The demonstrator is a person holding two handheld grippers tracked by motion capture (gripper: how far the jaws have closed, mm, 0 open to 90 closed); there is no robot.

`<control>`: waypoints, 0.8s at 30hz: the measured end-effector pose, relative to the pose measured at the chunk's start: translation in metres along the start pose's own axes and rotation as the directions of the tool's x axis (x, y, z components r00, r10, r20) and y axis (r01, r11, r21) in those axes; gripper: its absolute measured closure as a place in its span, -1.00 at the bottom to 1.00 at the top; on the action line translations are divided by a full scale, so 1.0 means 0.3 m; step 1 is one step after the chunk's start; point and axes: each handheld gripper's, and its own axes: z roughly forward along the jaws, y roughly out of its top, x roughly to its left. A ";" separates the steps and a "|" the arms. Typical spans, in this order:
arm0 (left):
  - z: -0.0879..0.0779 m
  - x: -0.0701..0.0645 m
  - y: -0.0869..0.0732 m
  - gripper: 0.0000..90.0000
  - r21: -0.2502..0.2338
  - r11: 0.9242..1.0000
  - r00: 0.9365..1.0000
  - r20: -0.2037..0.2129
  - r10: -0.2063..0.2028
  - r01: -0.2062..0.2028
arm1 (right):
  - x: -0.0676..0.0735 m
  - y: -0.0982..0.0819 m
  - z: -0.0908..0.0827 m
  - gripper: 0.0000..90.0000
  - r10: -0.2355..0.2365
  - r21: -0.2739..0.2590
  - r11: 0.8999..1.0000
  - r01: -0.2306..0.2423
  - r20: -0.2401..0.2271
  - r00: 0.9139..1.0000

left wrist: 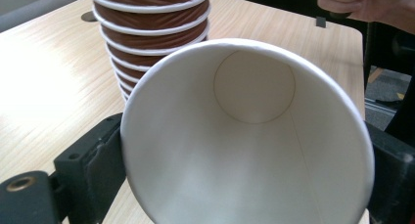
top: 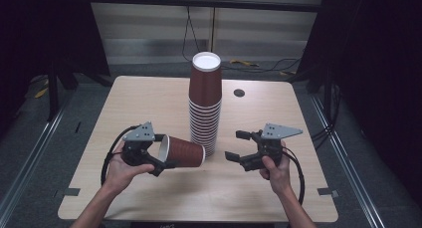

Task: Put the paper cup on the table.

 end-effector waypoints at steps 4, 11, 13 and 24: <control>-0.005 0.006 0.002 -0.83 0.029 1.000 1.000 -0.014 0.001 0.000 | 0.007 -0.005 -0.019 -0.70 -0.003 -0.007 1.000 0.003 0.026 1.000; -0.014 0.022 -0.002 -0.83 0.077 0.997 0.999 -0.037 -0.003 0.006 | 0.007 -0.036 -0.046 -0.70 0.000 0.016 1.000 0.000 0.050 0.999; -0.020 0.028 -0.006 -0.83 0.091 0.996 0.999 -0.048 -0.005 0.009 | 0.002 -0.046 -0.055 -0.70 0.007 0.011 1.000 -0.008 0.055 0.998; -0.053 0.071 -0.012 -0.83 0.137 0.988 0.991 -0.126 -0.048 0.065 | -0.001 -0.058 -0.058 -0.70 0.010 0.018 1.000 -0.011 0.066 0.998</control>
